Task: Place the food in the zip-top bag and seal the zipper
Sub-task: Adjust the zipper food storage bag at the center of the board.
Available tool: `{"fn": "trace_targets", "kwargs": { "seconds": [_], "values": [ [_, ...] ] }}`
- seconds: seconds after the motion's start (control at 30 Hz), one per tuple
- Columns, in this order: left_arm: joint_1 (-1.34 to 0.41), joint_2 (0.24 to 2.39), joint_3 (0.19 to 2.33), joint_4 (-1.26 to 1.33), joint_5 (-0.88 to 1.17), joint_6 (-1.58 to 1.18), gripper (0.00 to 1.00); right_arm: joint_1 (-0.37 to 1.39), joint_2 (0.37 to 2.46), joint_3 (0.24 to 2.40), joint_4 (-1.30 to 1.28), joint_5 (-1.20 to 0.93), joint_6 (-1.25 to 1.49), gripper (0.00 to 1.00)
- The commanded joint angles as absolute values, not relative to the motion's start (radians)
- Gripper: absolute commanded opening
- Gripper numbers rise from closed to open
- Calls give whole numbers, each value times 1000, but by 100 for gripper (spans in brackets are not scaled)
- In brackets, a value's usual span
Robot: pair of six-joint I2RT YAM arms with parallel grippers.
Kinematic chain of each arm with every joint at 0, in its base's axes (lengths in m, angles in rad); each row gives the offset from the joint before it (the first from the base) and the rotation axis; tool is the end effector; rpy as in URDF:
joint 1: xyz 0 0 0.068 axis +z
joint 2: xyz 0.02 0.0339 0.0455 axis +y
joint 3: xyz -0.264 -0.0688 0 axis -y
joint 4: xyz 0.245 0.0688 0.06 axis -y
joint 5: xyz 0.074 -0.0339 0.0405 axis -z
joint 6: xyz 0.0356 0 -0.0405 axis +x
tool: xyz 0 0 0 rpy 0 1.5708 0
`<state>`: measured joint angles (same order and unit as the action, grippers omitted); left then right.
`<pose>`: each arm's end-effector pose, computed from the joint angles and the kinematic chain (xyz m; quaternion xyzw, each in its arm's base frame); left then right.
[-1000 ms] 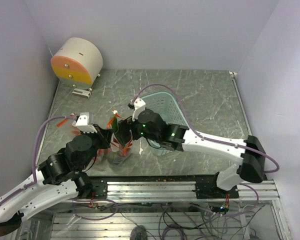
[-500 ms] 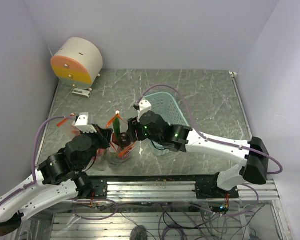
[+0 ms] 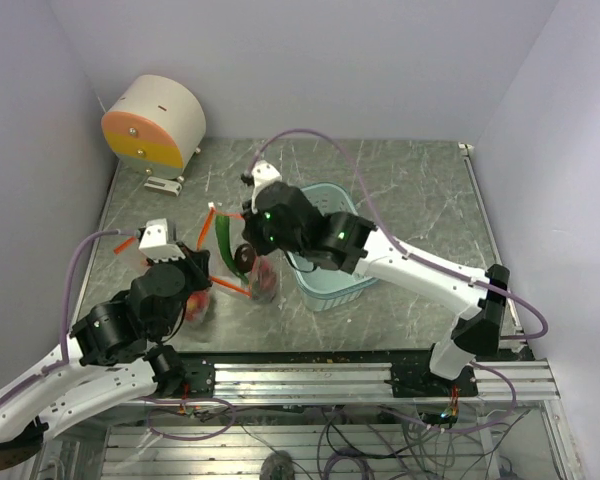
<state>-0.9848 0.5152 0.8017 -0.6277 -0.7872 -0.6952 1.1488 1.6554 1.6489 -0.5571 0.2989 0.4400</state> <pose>0.0773 -0.0708 0.3372 -0.1100 0.7785 -0.1876 0.5888 0.1648 0.3415 0.3773 -0.2332 0.8372 0.2491 0.4274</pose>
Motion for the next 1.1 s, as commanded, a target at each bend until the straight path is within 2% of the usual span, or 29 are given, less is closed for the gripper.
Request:
{"fn": "trace_targets", "kwargs": {
  "seconds": [0.0,0.3,0.47,0.73,0.93,0.97,1.07],
  "values": [
    [-987,513,848,-655,-886,-661,7,1137,1703,1813,-718,101,368,0],
    [-987,585,891,-581,-851,-587,7,1090,1680,1706,-618,-34,339,0],
    [-987,538,772,-399,-699,-553,7,1032,1661,1638,-585,-105,336,0],
    [-987,534,640,-366,-637,-636,7,962,1637,1578,-508,-194,383,0],
    [-987,503,552,-290,-649,-641,7,954,1613,1608,-450,-168,439,36],
    [-987,503,539,-271,-647,-643,7,954,1619,1617,-449,-150,449,41],
    [-986,524,511,-215,-636,-647,7,957,1673,1666,-472,-117,472,43]
  ]
}}
